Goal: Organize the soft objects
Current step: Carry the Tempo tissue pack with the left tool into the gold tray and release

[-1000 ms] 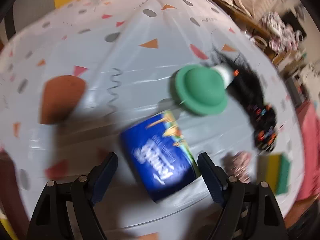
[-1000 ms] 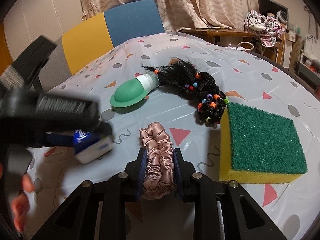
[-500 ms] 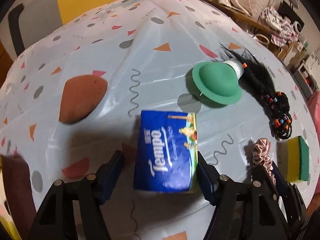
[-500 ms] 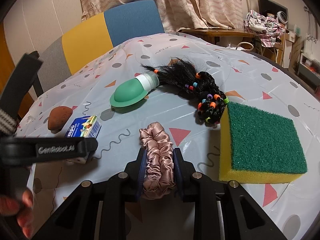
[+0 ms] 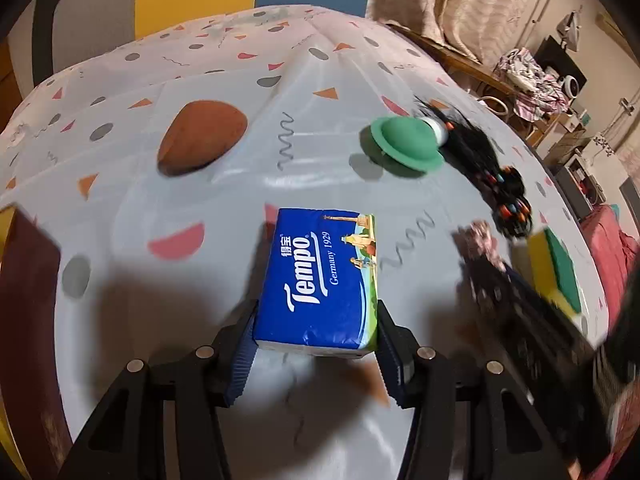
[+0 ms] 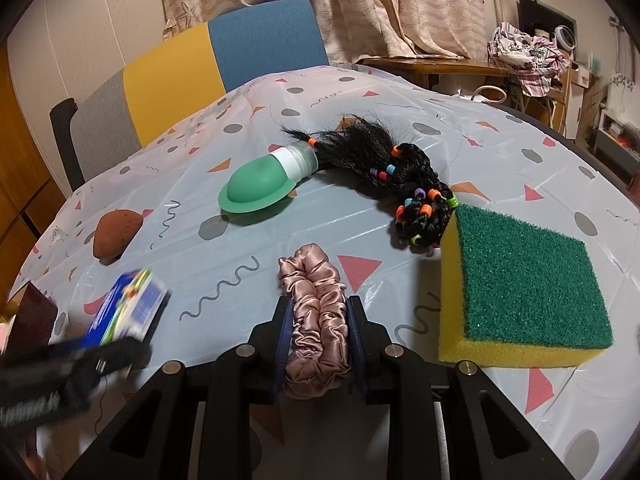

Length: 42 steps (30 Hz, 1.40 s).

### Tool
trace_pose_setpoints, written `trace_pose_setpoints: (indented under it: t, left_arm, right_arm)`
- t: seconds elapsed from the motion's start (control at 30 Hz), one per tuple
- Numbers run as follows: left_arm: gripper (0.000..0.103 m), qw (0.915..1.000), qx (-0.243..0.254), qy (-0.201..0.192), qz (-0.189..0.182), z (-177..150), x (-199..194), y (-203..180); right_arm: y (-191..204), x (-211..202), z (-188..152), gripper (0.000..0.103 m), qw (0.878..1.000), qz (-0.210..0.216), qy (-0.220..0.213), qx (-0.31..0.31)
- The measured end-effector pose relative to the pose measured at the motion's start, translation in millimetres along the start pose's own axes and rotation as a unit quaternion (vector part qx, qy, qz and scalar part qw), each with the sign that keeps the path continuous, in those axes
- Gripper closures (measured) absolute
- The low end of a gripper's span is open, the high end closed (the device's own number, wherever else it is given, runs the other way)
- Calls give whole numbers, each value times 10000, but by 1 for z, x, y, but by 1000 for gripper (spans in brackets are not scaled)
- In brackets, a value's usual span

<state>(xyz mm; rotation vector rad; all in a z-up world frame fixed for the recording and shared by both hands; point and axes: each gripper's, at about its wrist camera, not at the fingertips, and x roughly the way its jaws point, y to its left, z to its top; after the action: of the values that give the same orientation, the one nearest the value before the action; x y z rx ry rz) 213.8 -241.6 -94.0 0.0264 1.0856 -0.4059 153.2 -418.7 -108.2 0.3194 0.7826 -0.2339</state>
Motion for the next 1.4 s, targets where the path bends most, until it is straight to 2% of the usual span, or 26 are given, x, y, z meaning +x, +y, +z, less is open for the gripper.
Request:
trace_pose_setpoints:
  t: [0.27,0.4,0.6,0.7,0.77,0.87,0.97,1.03,1.17,1.4]
  left_arm:
    - [49,9997,106,-110,-198,-41,-27,0]
    - [49,10000,38,-50,-37,-34,-24,-1]
    - [47,9998,-132,75,-118,-27,-21,4]
    - [41,9999,-24,92,-98,-28,-21,1]
    - [31,10000,13,67,-45,-28,-21,0]
    - [31,9999,-15,90,-45,-24,-18,0]
    - [35,9999,-118,-2,53,-17,-16,4]
    - [50,10000,-91,-28,-22,-16,-17,6]
    - [50,9998,64,-168,-39,-25,-26,8]
    - [50,9968,-270,-406,-641,-48,-69,23]
  right_arm:
    - [2,0,0,76,10000,-43,7,-38]
    - [3,0,0,76,9999,-81,12,-70]
    - [4,0,0,76,9999,-126,19,-109]
    - [5,0,0,76,9998,-159,26,-136]
    - [6,0,0,76,9997,-187,30,-162]
    - [8,0,0,76,9996,-223,34,-191]
    - [8,0,0,76,9995,-240,36,-206]
    - [9,1,0,76,9994,-253,39,-217]
    - [9,1,0,76,9993,-274,52,-234]
    - [10,1,-1,76,9992,-299,49,-255]
